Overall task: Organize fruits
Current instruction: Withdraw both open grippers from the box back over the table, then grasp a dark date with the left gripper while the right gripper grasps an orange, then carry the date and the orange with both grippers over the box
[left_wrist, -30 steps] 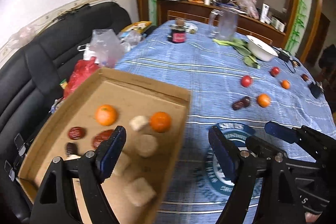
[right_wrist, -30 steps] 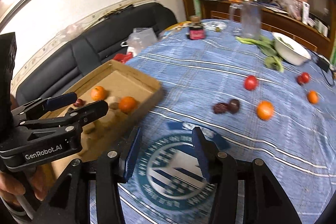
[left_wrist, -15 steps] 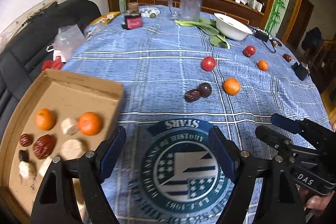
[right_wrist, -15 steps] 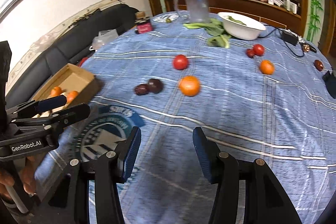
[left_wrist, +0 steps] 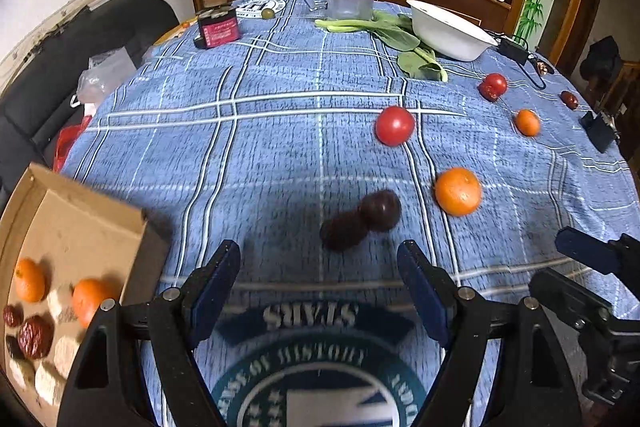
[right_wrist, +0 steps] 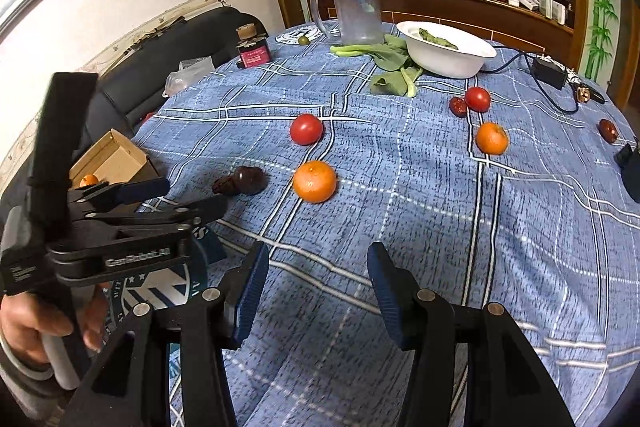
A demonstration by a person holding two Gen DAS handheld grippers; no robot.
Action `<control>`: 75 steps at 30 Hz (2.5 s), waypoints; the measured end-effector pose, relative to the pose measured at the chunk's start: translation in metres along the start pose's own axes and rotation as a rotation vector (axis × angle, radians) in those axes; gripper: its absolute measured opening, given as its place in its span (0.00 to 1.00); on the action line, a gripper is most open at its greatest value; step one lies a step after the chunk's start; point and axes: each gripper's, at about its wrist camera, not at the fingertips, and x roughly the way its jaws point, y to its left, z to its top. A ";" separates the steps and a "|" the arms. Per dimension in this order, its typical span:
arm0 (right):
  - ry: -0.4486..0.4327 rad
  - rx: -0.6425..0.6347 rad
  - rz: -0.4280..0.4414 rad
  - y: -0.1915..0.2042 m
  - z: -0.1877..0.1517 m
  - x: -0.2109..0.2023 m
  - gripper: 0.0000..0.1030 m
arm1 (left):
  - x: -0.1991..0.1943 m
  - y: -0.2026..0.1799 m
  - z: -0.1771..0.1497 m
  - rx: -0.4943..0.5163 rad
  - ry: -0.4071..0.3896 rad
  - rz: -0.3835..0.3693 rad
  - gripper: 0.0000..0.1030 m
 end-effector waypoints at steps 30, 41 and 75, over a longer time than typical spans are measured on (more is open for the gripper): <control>0.034 -0.084 -0.048 0.011 0.037 0.073 0.33 | -0.016 0.003 -0.010 0.006 -0.016 -0.062 0.18; -0.038 -0.044 -0.031 0.025 0.013 0.011 0.33 | -0.046 0.012 -0.022 0.005 -0.070 -0.006 0.18; -0.087 -0.151 0.113 0.168 -0.010 -0.022 0.34 | -0.130 0.109 -0.072 -0.082 -0.185 0.153 0.18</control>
